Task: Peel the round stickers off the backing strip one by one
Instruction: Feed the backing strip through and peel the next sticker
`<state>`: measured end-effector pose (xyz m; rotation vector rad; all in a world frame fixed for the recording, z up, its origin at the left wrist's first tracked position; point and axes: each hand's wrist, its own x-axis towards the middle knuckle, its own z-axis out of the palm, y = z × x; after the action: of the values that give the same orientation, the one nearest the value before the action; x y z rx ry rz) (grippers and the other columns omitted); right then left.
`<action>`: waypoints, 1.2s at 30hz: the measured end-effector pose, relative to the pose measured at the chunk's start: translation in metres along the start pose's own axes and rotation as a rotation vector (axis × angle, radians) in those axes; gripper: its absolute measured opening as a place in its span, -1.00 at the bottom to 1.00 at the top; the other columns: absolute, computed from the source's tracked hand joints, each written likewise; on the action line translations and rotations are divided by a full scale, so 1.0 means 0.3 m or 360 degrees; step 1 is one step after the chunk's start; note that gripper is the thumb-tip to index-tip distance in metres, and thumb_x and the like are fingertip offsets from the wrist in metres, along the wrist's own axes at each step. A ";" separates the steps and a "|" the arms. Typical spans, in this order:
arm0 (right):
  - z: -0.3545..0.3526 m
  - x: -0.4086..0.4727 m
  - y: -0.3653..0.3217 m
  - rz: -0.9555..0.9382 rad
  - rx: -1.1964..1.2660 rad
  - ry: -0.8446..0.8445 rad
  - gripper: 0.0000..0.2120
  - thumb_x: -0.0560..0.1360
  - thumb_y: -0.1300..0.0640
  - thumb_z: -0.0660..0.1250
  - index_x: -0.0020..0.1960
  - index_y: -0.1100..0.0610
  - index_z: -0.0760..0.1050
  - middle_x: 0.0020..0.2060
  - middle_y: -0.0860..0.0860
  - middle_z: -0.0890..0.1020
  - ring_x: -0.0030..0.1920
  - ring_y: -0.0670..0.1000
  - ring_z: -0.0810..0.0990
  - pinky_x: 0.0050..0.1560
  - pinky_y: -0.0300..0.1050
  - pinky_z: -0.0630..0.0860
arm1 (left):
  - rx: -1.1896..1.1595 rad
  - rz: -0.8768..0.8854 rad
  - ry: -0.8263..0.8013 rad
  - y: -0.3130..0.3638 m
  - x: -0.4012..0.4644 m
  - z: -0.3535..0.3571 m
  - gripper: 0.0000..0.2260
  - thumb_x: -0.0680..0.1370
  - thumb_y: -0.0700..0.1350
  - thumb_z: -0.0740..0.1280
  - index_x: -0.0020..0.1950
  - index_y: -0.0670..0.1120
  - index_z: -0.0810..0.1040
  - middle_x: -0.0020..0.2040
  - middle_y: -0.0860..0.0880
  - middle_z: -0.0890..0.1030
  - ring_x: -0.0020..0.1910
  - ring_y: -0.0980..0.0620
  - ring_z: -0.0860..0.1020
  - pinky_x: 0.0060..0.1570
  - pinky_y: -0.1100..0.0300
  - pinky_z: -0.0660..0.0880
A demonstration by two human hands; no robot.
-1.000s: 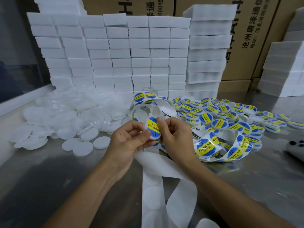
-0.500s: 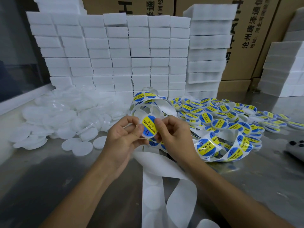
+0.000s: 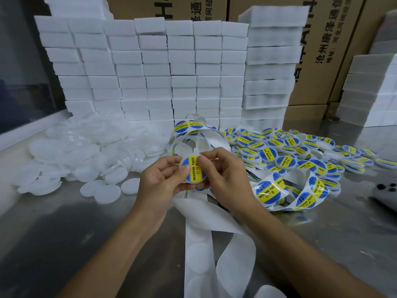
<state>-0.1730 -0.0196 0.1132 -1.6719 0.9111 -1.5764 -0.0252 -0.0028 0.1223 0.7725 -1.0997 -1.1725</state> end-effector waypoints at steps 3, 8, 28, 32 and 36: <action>-0.004 0.003 -0.001 0.0019 -0.0010 0.0010 -0.94 0.60 0.21 0.31 0.03 0.14 0.56 -0.28 0.14 0.68 -0.41 0.08 0.66 -0.35 0.08 0.64 | 0.0007 0.0000 -0.0010 0.000 -0.002 -0.005 -0.82 0.47 -0.32 0.38 0.06 -0.25 0.55 -0.15 -0.17 0.71 -0.22 -0.13 0.70 -0.27 0.17 0.62; -0.008 -0.006 0.006 -0.0330 -0.0538 -0.0137 -0.49 0.38 0.10 0.57 0.30 0.04 0.54 0.11 -0.02 0.57 -0.12 -0.19 0.57 -0.23 -0.30 0.52 | 0.0074 0.0023 0.0134 -0.001 0.003 -0.014 -0.86 0.44 -0.25 0.42 -0.01 -0.16 0.62 -0.21 -0.14 0.71 -0.34 0.02 0.65 -0.36 0.26 0.57; -0.314 0.220 0.100 0.0122 -0.1362 0.0397 -0.81 0.51 0.06 0.36 0.08 0.11 0.59 0.00 0.00 0.66 -0.07 0.00 0.62 -0.06 0.02 0.59 | 0.1342 -0.0001 0.0220 -0.112 0.051 -0.084 -0.78 0.37 -0.06 0.54 -0.05 0.10 0.59 -0.04 0.14 0.61 -0.08 0.10 0.55 -0.13 0.25 0.45; -0.343 0.267 0.164 0.0302 -0.1621 0.0036 -0.77 0.52 0.09 0.35 0.14 0.13 0.59 0.00 0.05 0.64 0.01 0.09 0.61 -0.01 0.01 0.57 | 0.1479 0.0093 0.0257 -0.129 0.055 -0.094 -0.69 0.36 -0.15 0.54 -0.03 0.09 0.51 0.04 0.05 0.57 -0.01 0.02 0.52 -0.05 0.18 0.45; -0.339 0.301 0.195 0.0347 -0.1800 -0.0089 -0.74 0.51 0.17 0.34 0.18 0.12 0.61 0.07 0.09 0.65 0.05 0.12 0.61 -0.01 -0.02 0.57 | 0.1400 0.0132 0.0299 -0.131 0.060 -0.105 -0.73 0.36 -0.15 0.53 -0.17 0.10 0.48 -0.11 0.17 0.57 -0.09 0.16 0.53 -0.26 0.37 0.36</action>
<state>-0.2745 -0.1272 0.1189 -2.1646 2.1009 -0.8392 -0.0077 -0.0321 0.0813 1.4538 -1.4734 -0.4884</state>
